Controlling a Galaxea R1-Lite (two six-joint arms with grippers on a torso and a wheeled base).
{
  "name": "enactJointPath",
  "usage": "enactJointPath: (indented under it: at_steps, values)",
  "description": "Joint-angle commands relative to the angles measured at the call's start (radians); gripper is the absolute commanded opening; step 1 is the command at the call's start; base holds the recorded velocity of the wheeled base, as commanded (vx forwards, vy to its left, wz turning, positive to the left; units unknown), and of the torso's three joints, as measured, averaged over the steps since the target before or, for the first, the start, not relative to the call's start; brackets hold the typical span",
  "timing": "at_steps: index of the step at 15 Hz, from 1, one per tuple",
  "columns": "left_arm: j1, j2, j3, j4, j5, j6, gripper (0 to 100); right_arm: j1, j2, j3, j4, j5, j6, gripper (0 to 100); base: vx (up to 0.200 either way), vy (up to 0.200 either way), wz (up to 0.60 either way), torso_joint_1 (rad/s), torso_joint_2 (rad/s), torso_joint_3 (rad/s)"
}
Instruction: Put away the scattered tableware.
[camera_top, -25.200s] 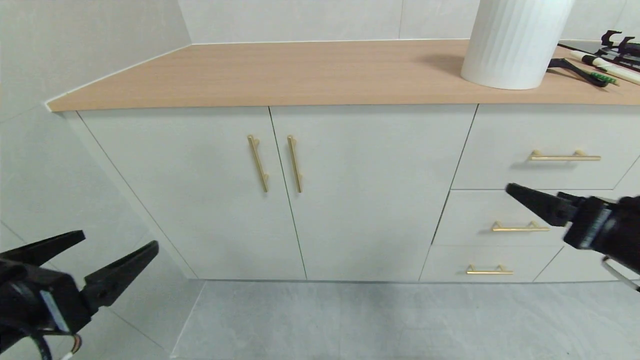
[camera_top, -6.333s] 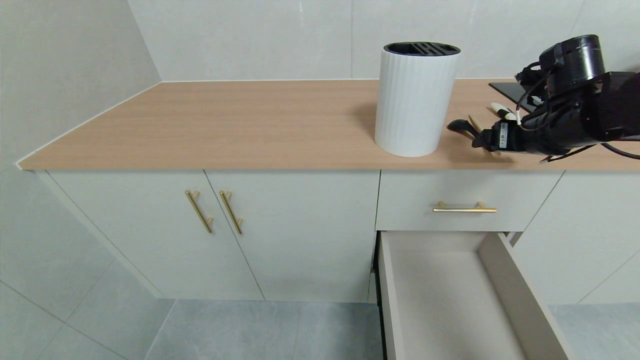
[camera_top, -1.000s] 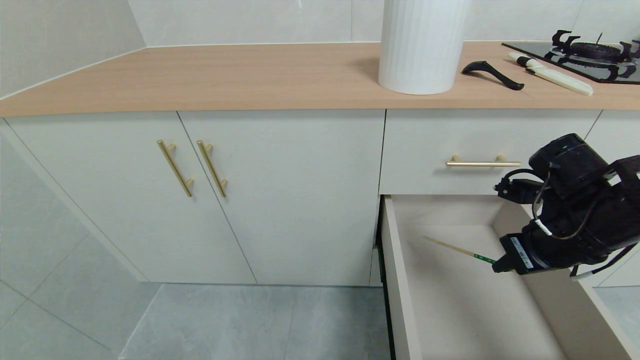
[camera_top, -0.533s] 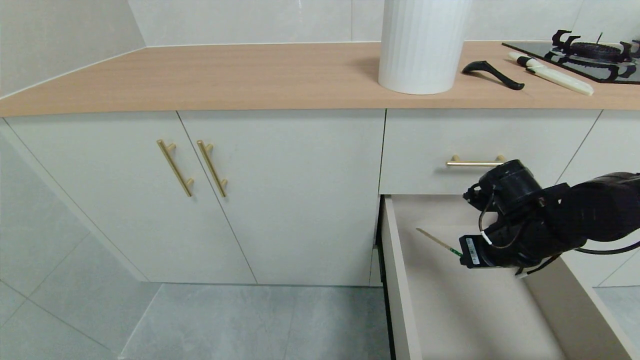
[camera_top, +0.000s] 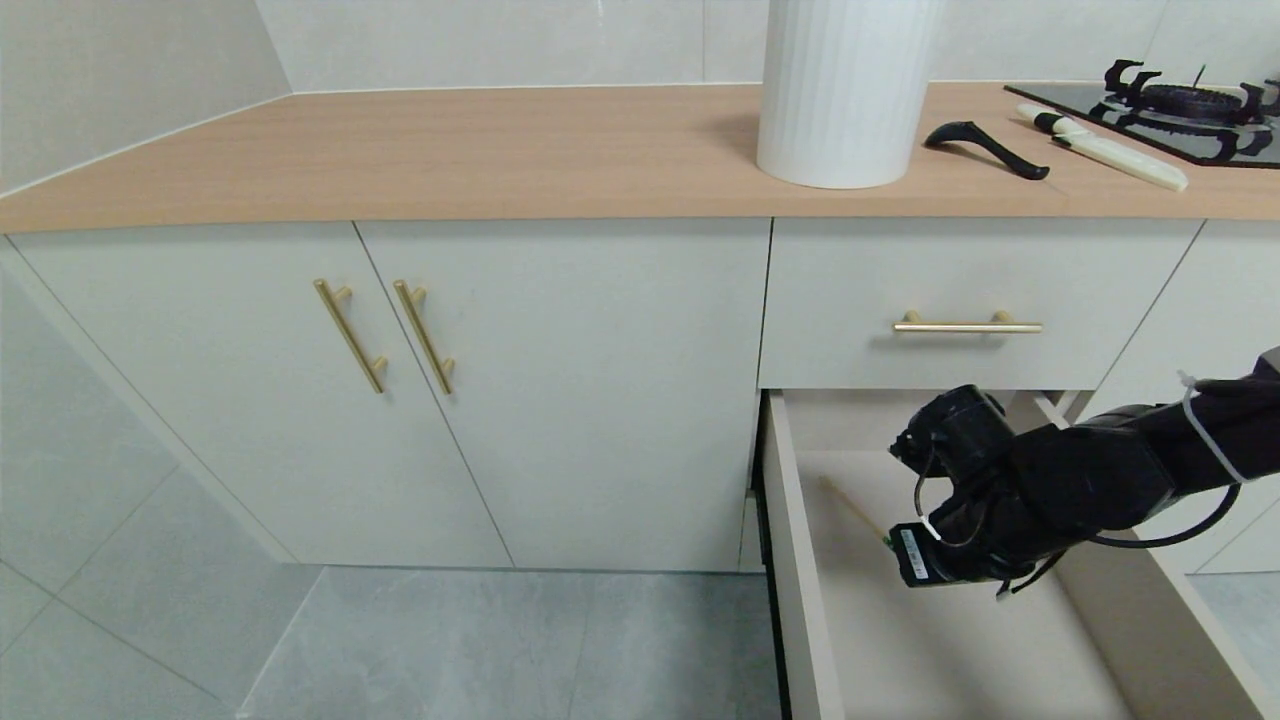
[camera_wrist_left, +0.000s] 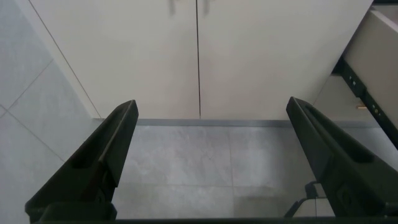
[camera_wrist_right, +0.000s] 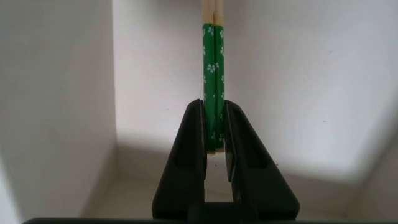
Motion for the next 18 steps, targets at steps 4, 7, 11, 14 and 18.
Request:
enactJointPath:
  at_steps: [4,7,11,14,18]
  values:
    - [0.0,0.001,0.0,0.0,0.0,0.0,100,0.015,0.079,0.038,-0.084,-0.016,0.0,0,0.0,0.0,0.0,0.0,0.0,0.0]
    - [0.0,0.001,0.0,0.0,0.0,0.0,100,0.021,0.111,0.038,-0.096,-0.016,0.001,0,0.0,0.0,0.0,0.0,0.0,0.0]
    - [0.0,0.001,0.0,0.0,0.0,0.0,100,0.021,0.137,0.055,-0.17,-0.018,0.003,0,0.0,0.0,0.0,0.0,0.0,0.0]
    - [0.0,0.001,0.0,0.0,0.0,0.0,100,0.026,0.15,0.055,-0.175,-0.021,0.006,0,0.0,0.0,0.0,0.0,0.0,0.0]
    - [0.0,0.001,0.0,0.0,0.0,0.0,100,0.027,0.153,0.058,-0.187,-0.021,0.008,100,0.0,0.0,0.0,0.0,0.0,0.0]
